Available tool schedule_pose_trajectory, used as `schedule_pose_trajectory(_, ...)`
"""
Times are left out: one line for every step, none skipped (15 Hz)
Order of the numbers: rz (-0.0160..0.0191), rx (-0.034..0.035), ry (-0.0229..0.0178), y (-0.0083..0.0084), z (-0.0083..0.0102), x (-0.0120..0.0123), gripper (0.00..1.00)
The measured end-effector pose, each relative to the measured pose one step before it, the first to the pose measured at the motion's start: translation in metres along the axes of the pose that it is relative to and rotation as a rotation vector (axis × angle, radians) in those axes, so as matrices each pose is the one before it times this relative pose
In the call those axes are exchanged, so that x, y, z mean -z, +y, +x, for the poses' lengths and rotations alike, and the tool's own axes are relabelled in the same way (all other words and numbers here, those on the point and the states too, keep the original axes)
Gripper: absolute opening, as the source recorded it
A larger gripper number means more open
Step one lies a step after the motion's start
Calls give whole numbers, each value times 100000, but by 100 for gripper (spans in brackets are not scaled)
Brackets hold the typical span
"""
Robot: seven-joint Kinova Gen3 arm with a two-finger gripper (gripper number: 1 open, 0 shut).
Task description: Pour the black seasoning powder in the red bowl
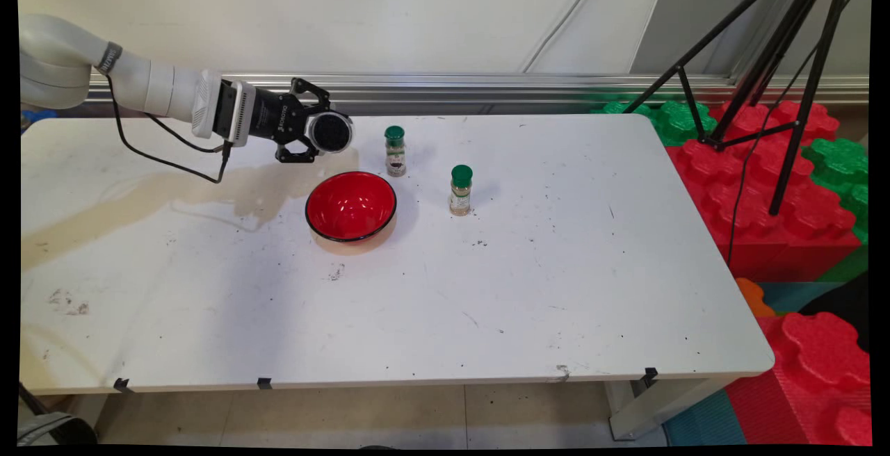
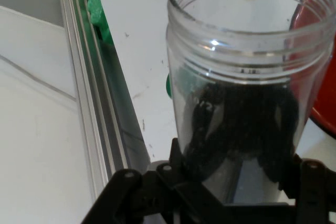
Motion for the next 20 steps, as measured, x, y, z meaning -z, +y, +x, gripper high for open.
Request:
schedule_pose_trajectory(195,-1707,-248,62,46,8,0)
schedule_pose_trajectory(112,-1782,-298,91,43,38,0)
schedule_pose_trajectory(97,-1658,-332,99,30,69,0)
schedule_pose_trajectory(63,-1973,-378,99,30,45,0)
schedule_pose_trajectory(70,-1908,-437,107,20,43,0)
schedule_pose_trajectory(11,-1619,-368,92,16,11,0)
schedule_pose_trajectory(-3,-1031,-262,67,5,12,0)
schedule_pose_trajectory(44,-1560,-462,94,6,37,0)
schedule_pose_trajectory(7,-1017,-296,55,-1,8,0)
schedule_pose_trajectory(53,-1583,-413,57,8,-17,0)
schedule_pose_trajectory(50,-1065,-276,33,9,-5,0)
schedule_pose_trajectory(102,-1639,-398,34,23,-20,0)
schedule_pose_trajectory(66,-1059,-259,23,13,-13,0)
schedule_pose_trajectory(145,-1731,-379,14,32,-24,0)
schedule_pose_trajectory(177,-2009,-411,22,42,-5,0)
schedule_pose_trajectory(194,-2046,-395,17,34,-1,0)
schedule_pose_trajectory(170,-1820,-277,17,32,9,0)
schedule_pose_trajectory(119,-1153,-196,10,19,11,0)
schedule_pose_trajectory(172,-1828,-224,23,35,24,0)
schedule_pose_trajectory(93,-1152,-117,18,23,16,0)
